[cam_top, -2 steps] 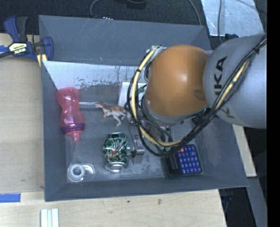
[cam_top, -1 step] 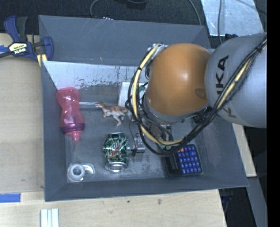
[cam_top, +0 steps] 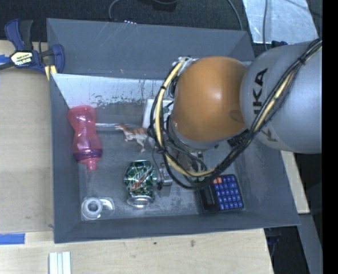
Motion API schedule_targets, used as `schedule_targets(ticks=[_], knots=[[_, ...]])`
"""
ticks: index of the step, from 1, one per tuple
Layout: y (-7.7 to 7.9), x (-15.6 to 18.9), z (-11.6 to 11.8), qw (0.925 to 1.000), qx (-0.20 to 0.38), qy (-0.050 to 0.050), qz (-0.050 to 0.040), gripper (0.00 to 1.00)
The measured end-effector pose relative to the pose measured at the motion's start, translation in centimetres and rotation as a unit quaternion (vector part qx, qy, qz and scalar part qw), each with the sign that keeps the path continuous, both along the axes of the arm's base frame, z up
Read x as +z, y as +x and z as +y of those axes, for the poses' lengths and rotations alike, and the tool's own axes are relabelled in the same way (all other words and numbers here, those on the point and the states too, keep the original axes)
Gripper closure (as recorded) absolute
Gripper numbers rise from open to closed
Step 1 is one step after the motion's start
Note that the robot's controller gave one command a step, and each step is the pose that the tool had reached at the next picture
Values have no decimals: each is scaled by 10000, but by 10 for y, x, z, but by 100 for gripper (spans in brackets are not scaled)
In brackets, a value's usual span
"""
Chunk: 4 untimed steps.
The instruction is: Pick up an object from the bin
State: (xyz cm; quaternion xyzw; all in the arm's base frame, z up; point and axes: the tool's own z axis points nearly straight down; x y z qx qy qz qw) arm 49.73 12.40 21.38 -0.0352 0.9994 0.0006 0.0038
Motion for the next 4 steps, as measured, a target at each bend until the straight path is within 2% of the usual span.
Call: schedule_targets(ticks=[1, 2, 3, 4], knots=[[23, -67, 14, 9912, 1324, -7, -12, 0], [37, -113, 19, 9904, 1379, -14, 45, 0], [39, -130, 17, 9875, 1578, -35, 41, 0], [39, -125, 22, 9550, 2966, -17, -27, 100]])
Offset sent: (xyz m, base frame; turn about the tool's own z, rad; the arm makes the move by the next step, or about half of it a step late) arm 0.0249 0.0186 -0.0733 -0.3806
